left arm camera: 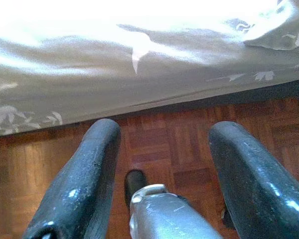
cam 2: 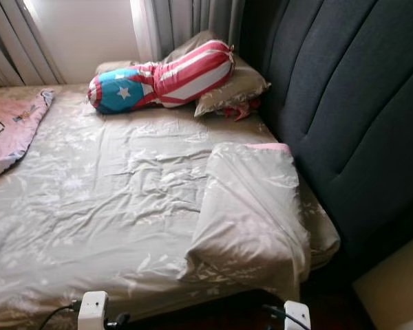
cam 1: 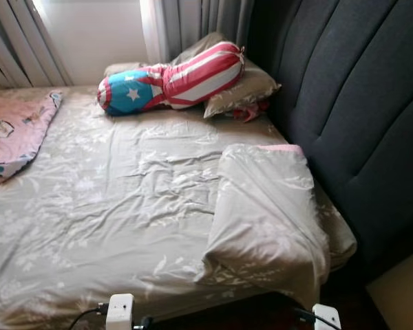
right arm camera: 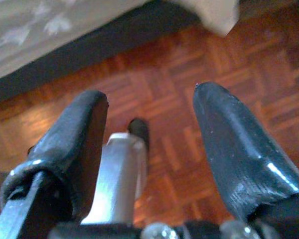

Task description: Clean up the room

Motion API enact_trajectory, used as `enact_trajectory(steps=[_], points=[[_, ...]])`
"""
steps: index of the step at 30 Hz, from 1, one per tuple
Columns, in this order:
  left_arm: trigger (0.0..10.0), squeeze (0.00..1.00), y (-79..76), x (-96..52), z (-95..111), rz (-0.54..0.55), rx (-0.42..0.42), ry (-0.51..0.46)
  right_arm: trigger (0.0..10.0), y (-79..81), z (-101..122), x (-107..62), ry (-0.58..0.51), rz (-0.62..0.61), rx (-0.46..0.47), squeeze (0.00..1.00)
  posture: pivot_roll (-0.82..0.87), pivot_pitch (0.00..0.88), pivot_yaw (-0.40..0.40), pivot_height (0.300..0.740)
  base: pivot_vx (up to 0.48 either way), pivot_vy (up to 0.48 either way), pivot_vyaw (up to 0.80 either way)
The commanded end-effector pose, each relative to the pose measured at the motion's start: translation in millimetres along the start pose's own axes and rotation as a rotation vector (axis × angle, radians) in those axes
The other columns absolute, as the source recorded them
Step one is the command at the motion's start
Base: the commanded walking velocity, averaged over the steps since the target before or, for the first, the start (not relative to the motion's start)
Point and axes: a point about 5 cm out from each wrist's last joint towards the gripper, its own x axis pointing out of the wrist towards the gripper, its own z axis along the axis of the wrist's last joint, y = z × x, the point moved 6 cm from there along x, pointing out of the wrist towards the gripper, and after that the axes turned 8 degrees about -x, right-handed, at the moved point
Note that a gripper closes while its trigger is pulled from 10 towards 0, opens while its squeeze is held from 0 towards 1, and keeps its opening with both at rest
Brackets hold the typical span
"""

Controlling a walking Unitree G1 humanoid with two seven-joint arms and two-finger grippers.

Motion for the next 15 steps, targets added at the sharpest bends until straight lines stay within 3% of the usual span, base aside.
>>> enact_trajectory(steps=[1, 15], points=[[10.0, 0.00, 13.1, -3.5, -7.4, 0.036, 0.003, 0.027, 10.0, 9.1, -3.4, 0.5, 0.004, 0.017, 0.012, 0.00, 0.06, 0.000, -0.040, 0.740, 0.000, 0.000, 0.00], [10.0, 0.00, 13.1, -3.8, -10.5, 0.039, -0.010, 0.041, 10.0, 8.6, -3.3, 0.6, 0.008, 0.014, 0.007, 0.00, 0.06, 0.006, -0.041, 0.740, 0.018, 0.000, 0.00]])
